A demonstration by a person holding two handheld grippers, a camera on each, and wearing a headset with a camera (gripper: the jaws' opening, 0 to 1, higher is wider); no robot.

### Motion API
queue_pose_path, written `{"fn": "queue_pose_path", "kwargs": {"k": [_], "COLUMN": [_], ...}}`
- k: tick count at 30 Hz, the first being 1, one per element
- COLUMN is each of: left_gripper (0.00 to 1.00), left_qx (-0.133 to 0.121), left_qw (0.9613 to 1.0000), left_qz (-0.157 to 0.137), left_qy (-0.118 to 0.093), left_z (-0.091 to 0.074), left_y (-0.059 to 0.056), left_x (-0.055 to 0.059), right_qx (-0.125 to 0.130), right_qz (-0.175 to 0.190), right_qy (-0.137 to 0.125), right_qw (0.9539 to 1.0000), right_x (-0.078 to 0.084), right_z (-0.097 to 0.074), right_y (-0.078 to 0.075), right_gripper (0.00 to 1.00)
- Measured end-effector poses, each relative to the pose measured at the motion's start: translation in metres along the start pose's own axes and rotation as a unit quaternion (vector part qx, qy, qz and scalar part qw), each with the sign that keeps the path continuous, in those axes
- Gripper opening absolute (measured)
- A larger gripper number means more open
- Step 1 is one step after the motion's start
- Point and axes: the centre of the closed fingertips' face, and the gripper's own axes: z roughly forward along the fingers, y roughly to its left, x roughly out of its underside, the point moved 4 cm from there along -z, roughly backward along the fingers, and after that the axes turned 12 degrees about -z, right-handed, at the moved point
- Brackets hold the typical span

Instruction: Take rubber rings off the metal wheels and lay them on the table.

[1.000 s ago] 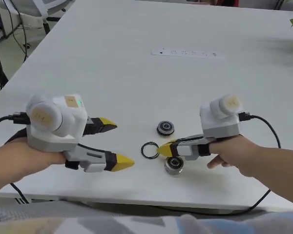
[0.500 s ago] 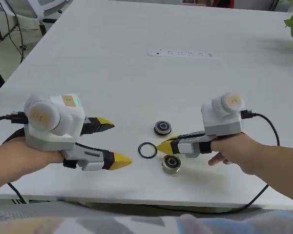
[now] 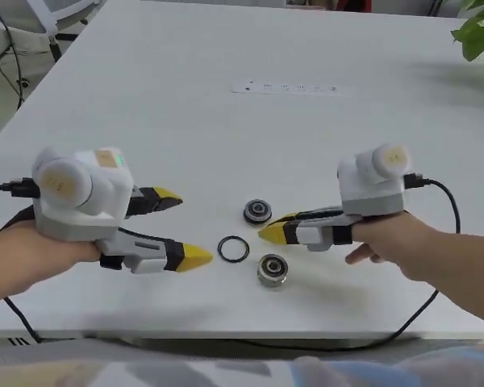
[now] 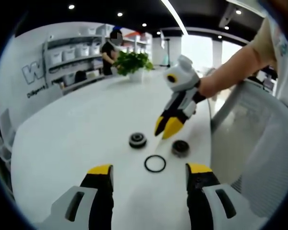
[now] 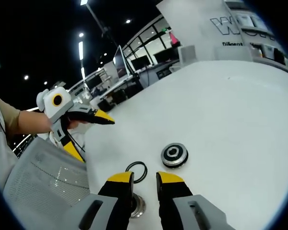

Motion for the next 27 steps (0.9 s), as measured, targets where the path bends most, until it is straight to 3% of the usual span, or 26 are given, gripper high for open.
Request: {"fn": "queue_pose_path", "kwargs": {"k": [11, 27], "left_gripper": [0.61, 0.59], "left_qx": [-0.001, 0.001], "left_qw": [1.0000, 1.0000], "left_qz": [-0.001, -0.005], "left_qy": [-0.003, -0.001], "left_z": [0.013, 0.032], "left_y": [0.009, 0.021], "left_x": [-0.012, -0.023], "right_qx": [0.025, 0.035], "right_qz": [-0.019, -0.049], "right_qy": [-0.012, -0.017], "right_qw": [0.9994, 0.9980], "right_x": [-0.003, -0.003], "right_z": [-0.010, -0.008], "right_y": [-0.016, -0.031], "right_gripper": [0.23, 0.29]}}
